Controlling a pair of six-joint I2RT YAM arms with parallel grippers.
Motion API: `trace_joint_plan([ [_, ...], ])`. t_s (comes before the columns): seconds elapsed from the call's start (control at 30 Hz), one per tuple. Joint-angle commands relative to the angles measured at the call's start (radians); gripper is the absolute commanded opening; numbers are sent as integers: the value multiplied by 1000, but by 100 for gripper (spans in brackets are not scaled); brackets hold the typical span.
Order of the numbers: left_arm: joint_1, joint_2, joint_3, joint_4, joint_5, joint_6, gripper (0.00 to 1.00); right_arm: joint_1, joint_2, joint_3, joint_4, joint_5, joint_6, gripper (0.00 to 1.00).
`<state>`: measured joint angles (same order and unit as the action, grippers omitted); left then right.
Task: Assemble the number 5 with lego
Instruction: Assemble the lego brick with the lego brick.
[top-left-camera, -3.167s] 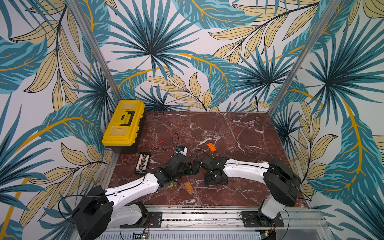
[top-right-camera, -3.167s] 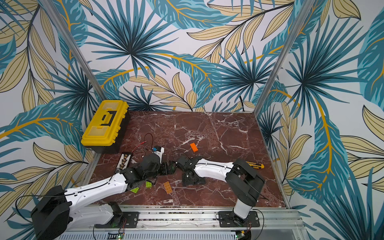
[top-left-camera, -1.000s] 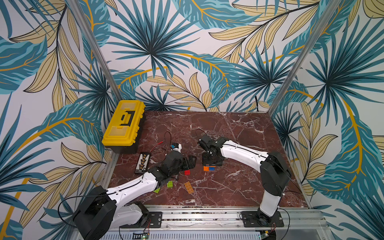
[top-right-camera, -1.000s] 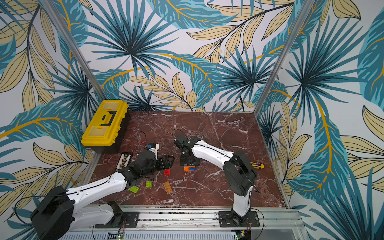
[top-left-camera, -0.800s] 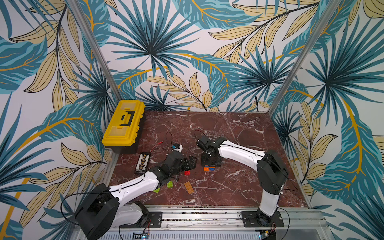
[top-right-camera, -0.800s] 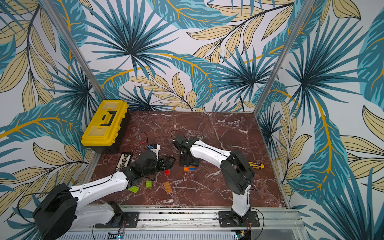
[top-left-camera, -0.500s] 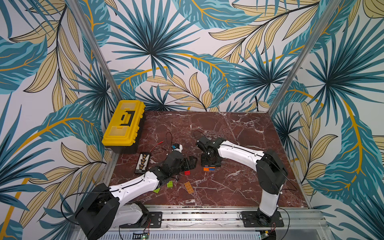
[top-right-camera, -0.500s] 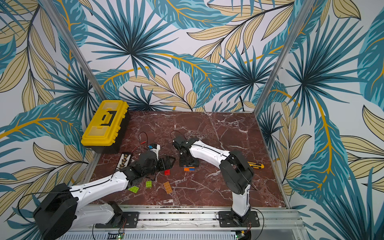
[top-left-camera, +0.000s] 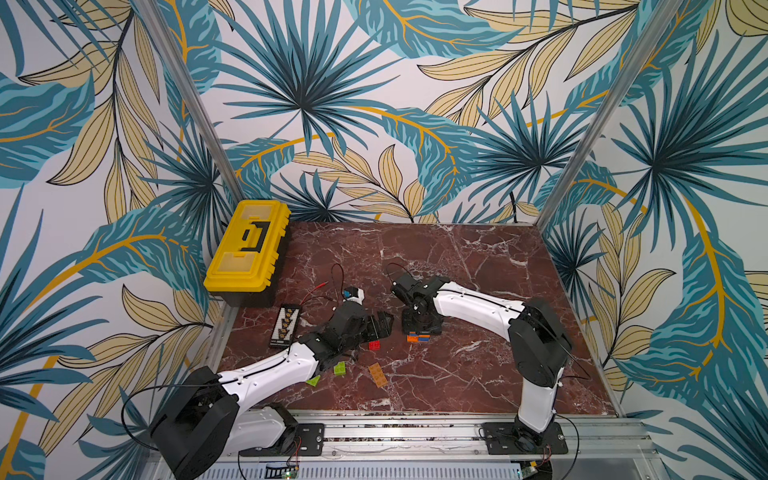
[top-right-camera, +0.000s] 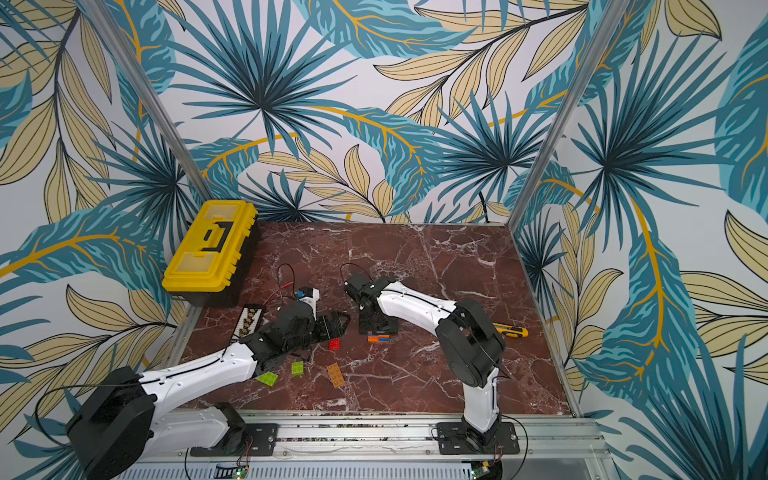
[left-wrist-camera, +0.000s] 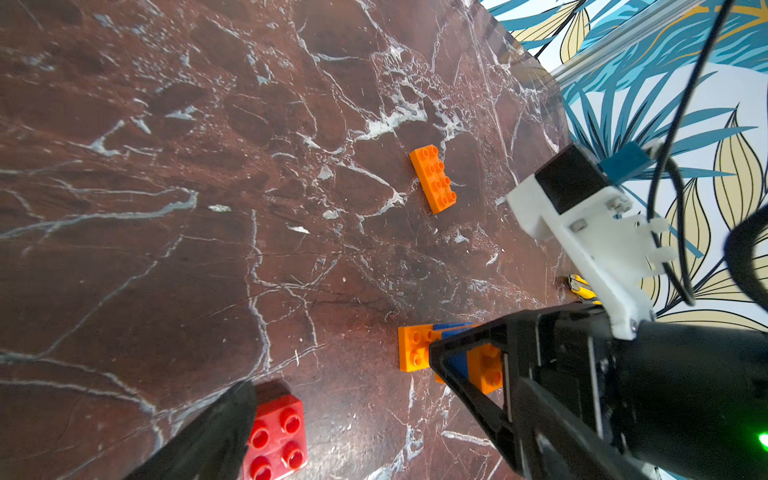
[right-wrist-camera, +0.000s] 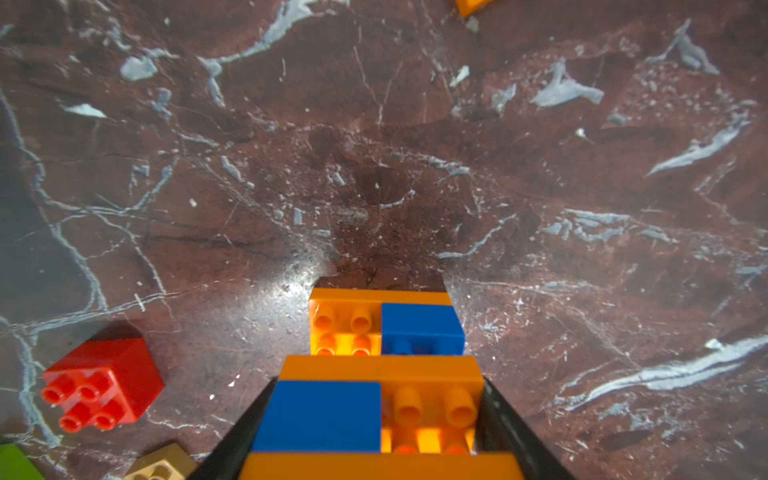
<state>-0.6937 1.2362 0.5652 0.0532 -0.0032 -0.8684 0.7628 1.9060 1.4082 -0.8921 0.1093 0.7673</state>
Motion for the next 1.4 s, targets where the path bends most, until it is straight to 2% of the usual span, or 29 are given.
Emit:
trace_joint_plan([
  [0.0,4,-12,27,-14,-10,-3,100,6,22,8,-22,22,14,62],
  [0.77,5,-10,25,-13,3,-7,100,15,34,-18,-11,51,53,62],
  [1.37,4,-7,27,-15,6,-7,100,15,57,-32,15,27,67,62],
])
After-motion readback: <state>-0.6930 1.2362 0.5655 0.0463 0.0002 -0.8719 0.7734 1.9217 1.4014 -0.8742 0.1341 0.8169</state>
